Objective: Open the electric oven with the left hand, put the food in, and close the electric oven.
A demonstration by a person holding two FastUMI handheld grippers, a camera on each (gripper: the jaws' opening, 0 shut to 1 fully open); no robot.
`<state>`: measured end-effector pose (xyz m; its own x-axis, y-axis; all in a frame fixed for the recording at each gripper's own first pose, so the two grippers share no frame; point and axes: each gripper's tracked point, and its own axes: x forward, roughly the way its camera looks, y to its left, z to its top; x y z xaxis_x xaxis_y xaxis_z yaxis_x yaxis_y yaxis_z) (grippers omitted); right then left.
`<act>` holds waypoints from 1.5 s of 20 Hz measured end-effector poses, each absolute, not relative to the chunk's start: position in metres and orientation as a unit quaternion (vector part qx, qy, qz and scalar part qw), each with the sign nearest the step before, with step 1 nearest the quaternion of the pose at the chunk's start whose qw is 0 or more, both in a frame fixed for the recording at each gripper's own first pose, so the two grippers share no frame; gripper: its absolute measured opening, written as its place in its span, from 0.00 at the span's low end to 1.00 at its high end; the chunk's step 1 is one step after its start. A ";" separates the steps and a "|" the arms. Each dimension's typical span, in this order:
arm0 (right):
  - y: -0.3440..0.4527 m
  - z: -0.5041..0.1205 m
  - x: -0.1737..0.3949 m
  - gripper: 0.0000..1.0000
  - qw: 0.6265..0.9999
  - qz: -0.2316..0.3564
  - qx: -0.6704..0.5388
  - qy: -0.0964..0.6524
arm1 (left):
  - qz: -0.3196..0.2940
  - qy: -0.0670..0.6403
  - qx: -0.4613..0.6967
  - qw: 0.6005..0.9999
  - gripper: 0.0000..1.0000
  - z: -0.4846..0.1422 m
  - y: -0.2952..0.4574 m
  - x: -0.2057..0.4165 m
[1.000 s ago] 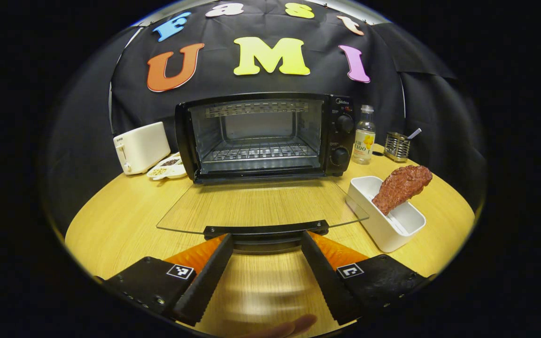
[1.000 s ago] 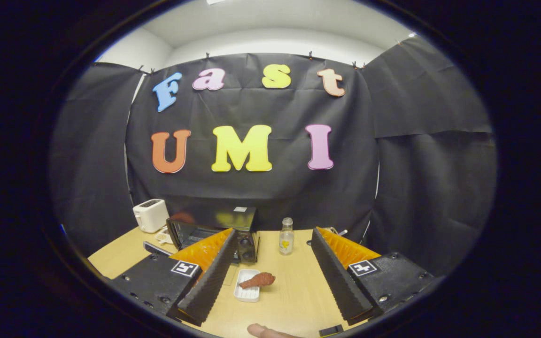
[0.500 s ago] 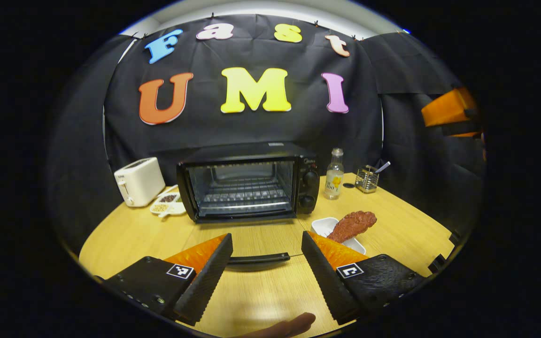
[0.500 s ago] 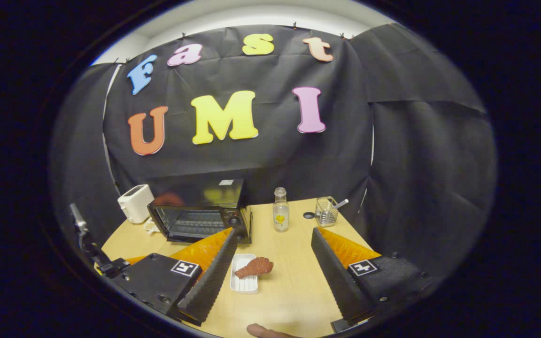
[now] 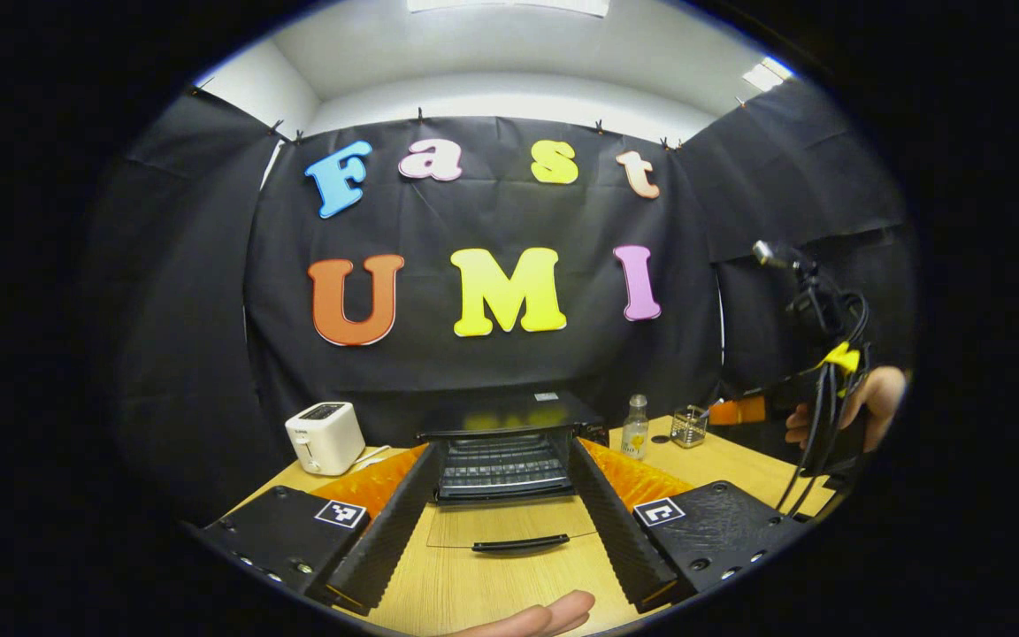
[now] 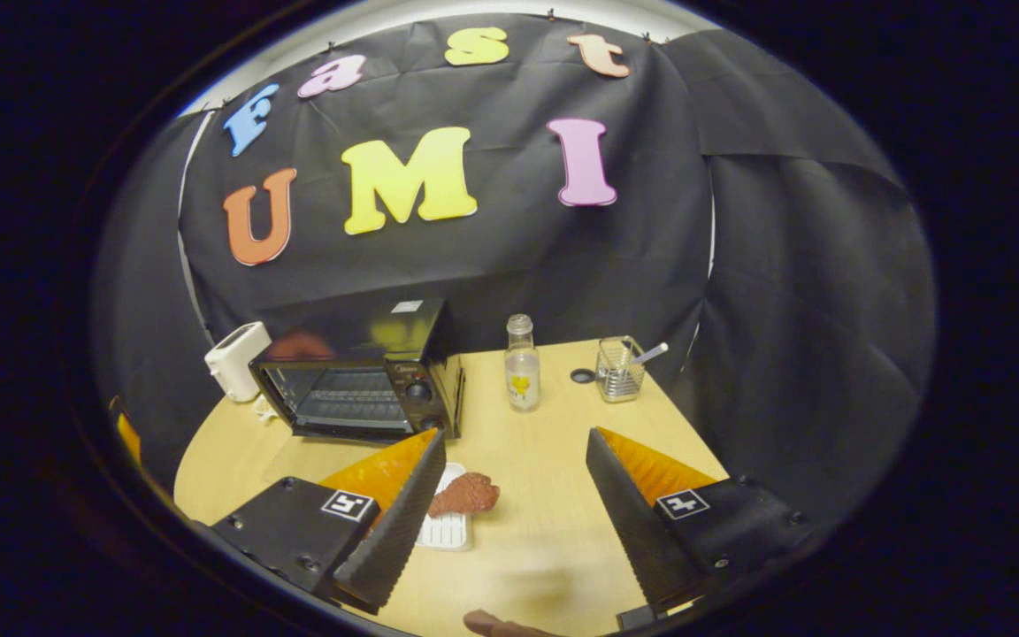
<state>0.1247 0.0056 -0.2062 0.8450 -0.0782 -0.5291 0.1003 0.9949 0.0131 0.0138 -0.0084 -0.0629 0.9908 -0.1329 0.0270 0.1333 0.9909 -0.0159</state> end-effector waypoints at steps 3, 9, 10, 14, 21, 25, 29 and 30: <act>0.021 -0.224 0.133 1.00 0.957 0.001 0.043 0.285 | -0.046 -0.033 -0.004 0.998 0.94 -0.052 0.011 0.003; 0.016 -0.262 0.151 1.00 0.943 0.037 0.011 0.332 | -0.025 -0.040 -0.016 0.999 0.94 -0.048 0.023 0.006; 0.012 -0.270 0.151 1.00 0.937 0.041 0.006 0.346 | -0.026 -0.040 -0.015 0.999 0.94 -0.048 0.022 0.011; -0.001 -0.303 0.164 1.00 0.921 0.052 0.016 0.386 | -0.013 -0.027 0.004 1.000 0.94 -0.058 0.019 0.035; -0.001 -0.350 0.186 0.81 0.885 0.123 0.032 0.447 | 0.019 -0.005 0.003 1.000 0.94 -0.071 0.024 0.059; 0.002 -0.362 0.181 0.61 0.861 0.153 0.081 0.478 | 0.050 0.010 0.004 0.999 0.94 -0.079 0.036 0.065; 0.020 -0.360 0.168 0.41 0.827 0.216 0.149 0.497 | 0.059 0.025 0.012 0.998 0.94 -0.087 0.032 0.068; 0.018 -0.364 0.170 0.36 0.826 0.216 0.157 0.497 | 0.058 0.027 0.011 0.998 0.94 -0.089 0.031 0.068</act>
